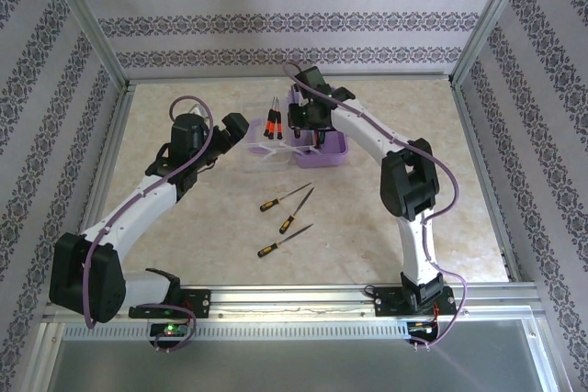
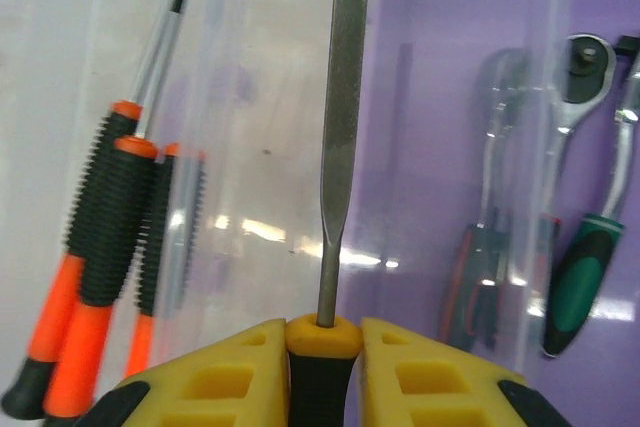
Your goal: Pack the tool kit
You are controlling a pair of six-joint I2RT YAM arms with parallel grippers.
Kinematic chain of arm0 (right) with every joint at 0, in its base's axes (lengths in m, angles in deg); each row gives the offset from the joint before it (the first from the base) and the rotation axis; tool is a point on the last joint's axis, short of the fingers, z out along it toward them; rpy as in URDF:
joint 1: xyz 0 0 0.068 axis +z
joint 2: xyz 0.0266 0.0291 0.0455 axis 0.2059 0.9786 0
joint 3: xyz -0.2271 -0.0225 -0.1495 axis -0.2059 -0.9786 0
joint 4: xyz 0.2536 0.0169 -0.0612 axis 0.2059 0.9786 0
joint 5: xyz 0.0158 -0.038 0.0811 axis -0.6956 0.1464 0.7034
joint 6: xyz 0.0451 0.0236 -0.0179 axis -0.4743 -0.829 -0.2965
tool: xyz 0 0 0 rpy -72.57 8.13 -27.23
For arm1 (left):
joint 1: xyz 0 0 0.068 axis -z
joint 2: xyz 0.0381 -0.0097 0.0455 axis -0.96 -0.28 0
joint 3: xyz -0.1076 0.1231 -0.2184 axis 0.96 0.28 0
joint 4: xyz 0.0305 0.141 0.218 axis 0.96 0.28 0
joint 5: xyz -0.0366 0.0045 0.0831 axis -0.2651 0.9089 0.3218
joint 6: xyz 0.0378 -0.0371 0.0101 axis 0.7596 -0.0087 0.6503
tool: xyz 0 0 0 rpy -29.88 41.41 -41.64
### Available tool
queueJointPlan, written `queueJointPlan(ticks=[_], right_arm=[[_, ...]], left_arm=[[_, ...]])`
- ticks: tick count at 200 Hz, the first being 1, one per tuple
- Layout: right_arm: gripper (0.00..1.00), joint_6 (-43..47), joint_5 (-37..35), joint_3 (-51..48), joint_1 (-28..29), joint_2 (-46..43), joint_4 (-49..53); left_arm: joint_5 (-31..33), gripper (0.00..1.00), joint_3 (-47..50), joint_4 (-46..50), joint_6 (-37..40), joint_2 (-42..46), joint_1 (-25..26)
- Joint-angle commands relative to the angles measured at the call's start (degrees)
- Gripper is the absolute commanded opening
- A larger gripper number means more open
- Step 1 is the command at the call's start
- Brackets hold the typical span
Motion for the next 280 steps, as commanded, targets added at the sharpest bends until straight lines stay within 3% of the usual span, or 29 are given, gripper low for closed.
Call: queueJointPlan(ticks=[1, 67, 91, 126, 179, 214, 249, 280], right_arm=[[0.23, -1.9, 4.7, 3.1, -0.2, 2.3, 1.8], [0.24, -3.1, 9.5, 2.1, -1.3, 3.3, 0.3], [0.32, -3.1, 9.4, 0.9, -1.7, 2.7, -0.1], [0.36, -3.4, 10.8, 0.0, -2.3, 1.8, -0.7], [0.37, -1.8, 5.7, -3.7, -2.5, -8.1, -0.3], [0.42, -3.4, -4.6, -17.8, 0.8, -21.0, -4.4], [0.51, -7.1, -16.1, -39.0, 8.3, -33.0, -9.9], [0.53, -13.4, -18.1, -49.7, 14.7, -37.1, -10.6]], left_arm=[[-0.6, 1.00, -2.0, 0.4, 1.2, 1.1, -0.6], [-1.0, 1.00, -2.1, 0.4, 1.0, 0.5, -0.6], [-0.8, 1.00, -2.0, 0.5, 1.2, 0.5, -0.6], [-0.8, 1.00, -2.0, 0.4, 1.1, 0.2, -0.7], [-0.1, 1.00, -2.2, 0.8, 1.9, 0.3, -0.6], [1.3, 1.00, -2.2, 1.6, 2.9, 0.6, -0.6], [3.9, 1.00, -2.3, 2.4, 4.6, 1.5, -0.9], [4.9, 1.00, -2.0, 2.6, 4.5, 1.3, -1.1]])
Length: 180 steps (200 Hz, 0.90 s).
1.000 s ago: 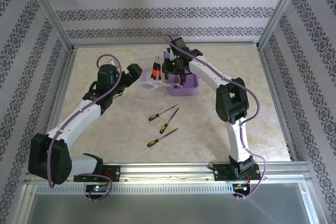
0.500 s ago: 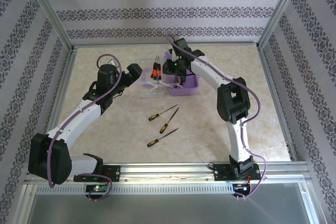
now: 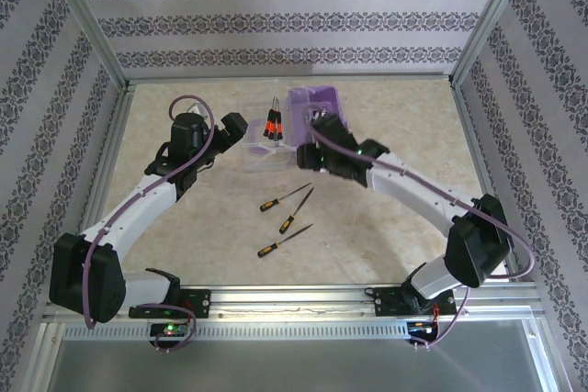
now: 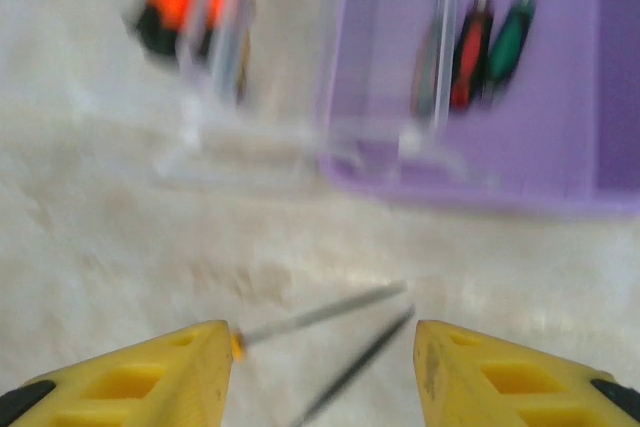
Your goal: Pack the tool kit
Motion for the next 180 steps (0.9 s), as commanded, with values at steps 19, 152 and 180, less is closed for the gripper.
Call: queueJointPlan(ticks=[19, 152, 180], right_arm=[[0.53, -9.3, -6.6, -9.8, 6.8, -0.3, -0.9], [0.54, -17.4, 0.3, -7.1, 13.4, 15.9, -6.4], [0.52, -17.3, -0.5, -7.3, 13.9, 16.6, -5.7]], left_arm=[[1.0, 1.00, -1.5, 1.3, 0.7, 0.8, -1.0], [-1.3, 1.00, -1.7, 0.6, -0.7, -0.4, -1.1], [-1.9, 1.00, -1.7, 0.5, -1.1, -0.7, -1.0]])
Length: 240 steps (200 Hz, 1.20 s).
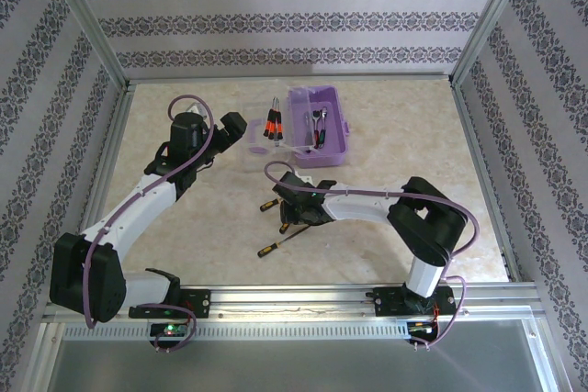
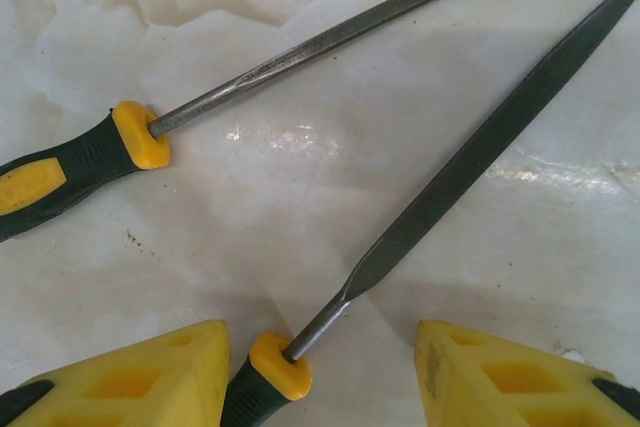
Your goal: Pack the tool kit
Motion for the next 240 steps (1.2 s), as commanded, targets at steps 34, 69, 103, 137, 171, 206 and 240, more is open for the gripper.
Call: queueJointPlan(ticks=[34, 69, 103, 137, 171, 206, 240], right_arm=[[0.46, -0.1, -1.9, 0.2, 0.1, 2.4, 1.3], [0.40, 0.8, -2.7, -1.4, -2.6, 0.6, 2.1], [0.37, 2.1, -3.2, -3.8, -6.1, -1.7, 2.1], [0.34, 3.9, -3.9, -5.6, -9.4, -3.6, 2.9], [0.35, 6.4, -5.0, -7.1, -11.4, -6.1, 4.2], [0.40, 9.3, -6.6, -6.8, -11.9, -8.2, 6.8], [0.44, 12.1, -5.1, -4.9, -12.1, -9.5, 8.6]], left_arm=[[-1.3, 1.00, -1.6, 0.4, -0.8, -0.5, -0.8], [-1.7, 1.00, -1.6, 0.3, -1.2, -0.6, -0.8], [-2.1, 1.00, -1.7, 0.1, -1.3, -0.8, -0.8], [-2.2, 1.00, -1.6, 0.0, -1.3, -1.1, -0.8], [-2.5, 1.00, -1.7, 0.0, -1.2, -1.3, -0.7], [-2.7, 1.00, -1.7, 0.0, -1.2, -1.5, -0.8], [-2.7, 1.00, -1.9, 0.0, -1.2, -1.8, -0.7]])
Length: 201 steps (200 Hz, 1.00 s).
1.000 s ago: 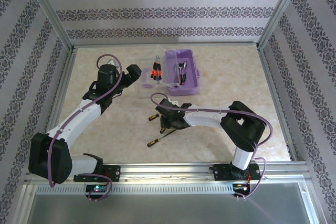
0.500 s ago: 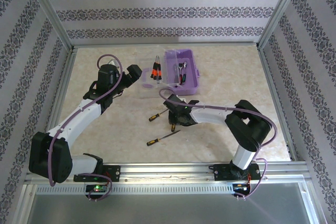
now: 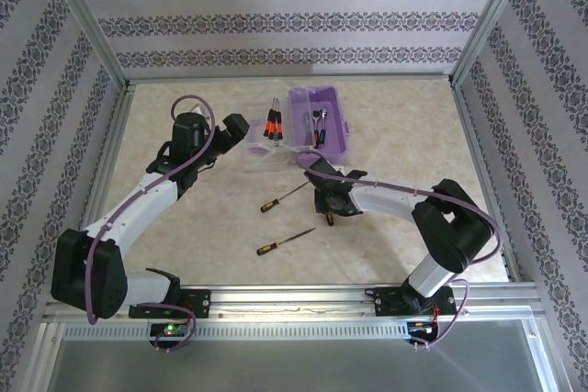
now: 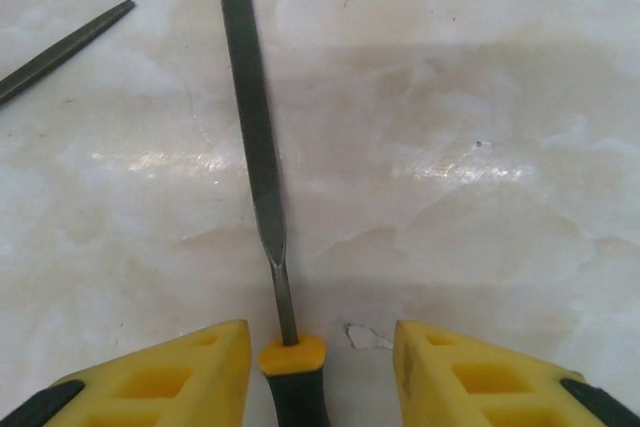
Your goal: Pack the tool kit
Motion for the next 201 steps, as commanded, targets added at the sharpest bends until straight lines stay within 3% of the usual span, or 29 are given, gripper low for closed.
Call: queueJointPlan(ticks=[1, 108, 163, 201], right_arm=[[0.44, 3.5, -0.6, 1.5, -0.4, -1.6, 3.2], [0.47, 8.9, 4.1, 3.6, -0.9, 3.4, 6.4], [0.31, 8.6, 4.3, 3.1, -1.0, 5.1, 5.5], [0.27, 8.6, 3.5, 3.1, -0.9, 6.5, 5.7]], left_arm=[[-0.6, 1.00, -1.9, 0.0, -0.2, -0.5, -0.8], [-1.2, 1.00, -1.8, -0.2, -0.5, -1.1, -0.7], [-1.7, 1.00, -1.7, -0.5, -0.8, -1.7, -0.8], [-1.7, 1.00, -1.7, -0.6, -0.8, -1.8, -0.8]])
